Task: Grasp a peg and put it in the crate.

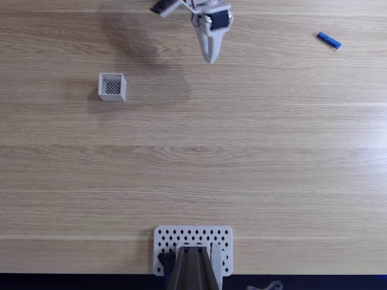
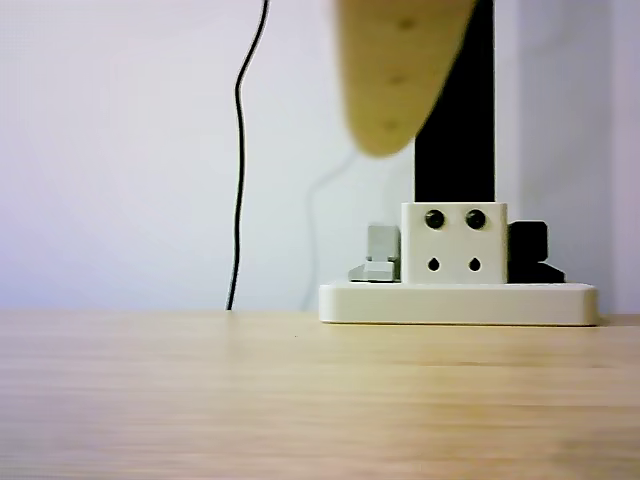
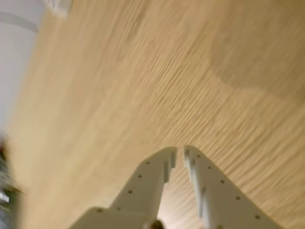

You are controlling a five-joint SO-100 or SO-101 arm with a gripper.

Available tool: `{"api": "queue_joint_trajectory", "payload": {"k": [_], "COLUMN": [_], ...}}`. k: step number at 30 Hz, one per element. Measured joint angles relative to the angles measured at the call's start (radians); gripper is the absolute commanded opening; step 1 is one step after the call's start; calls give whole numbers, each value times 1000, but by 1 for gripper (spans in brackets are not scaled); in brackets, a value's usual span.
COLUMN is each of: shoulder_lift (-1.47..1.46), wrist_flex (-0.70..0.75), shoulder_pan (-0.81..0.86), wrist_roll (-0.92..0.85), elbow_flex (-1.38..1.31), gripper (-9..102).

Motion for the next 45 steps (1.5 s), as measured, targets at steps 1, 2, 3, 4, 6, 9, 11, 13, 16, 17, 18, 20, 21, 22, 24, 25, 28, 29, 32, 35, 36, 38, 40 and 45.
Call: {"api": "queue_joint_trajectory", "payload": {"k": [1,2,3,4,6,9,11,13,16,17,18,20,21,22,24,25,28,29,32,35,36,38,40,45], "shoulder_lift": [-41,-78,-115,-144,-190,-222,-224,-229,-229,-229,-229,-229,-229,-229,-229,-229,-229,-229,-229,-229,-229,-229,-229,-239], "wrist_flex": [-6,-9,-9,-9,-12,-12,-12,-12,-12,-12,-12,-12,-12,-12,-12,-12,-12,-12,-12,-12,-12,-12,-12,-18], "shoulder_pan": [0,0,0,-9,-34,-60,-95,-132,-202,-227,-252,-304,-333,-365,-433,-465,-558,-588,-669,-755,-785,-850,-904,-957], "wrist_roll": [-87,-176,-268,-359,-551,-822,-986,-1124,-1252,-1258,-1262,-1252,-1241,-1224,-1190,-1163,-1111,-1092,-1046,-1005,-992,-966,-942,-907], "elbow_flex": [-20,-37,-54,-64,-80,-84,-89,-104,-130,-137,-143,-146,-146,-146,-146,-146,-146,-146,-146,-146,-146,-129,-104,-84], "gripper": [0,0,0,0,0,0,-1,-1,-1,-1,-1,-1,-1,-1,-1,-1,-1,-1,-1,-1,-1,-1,-1,-1]}}
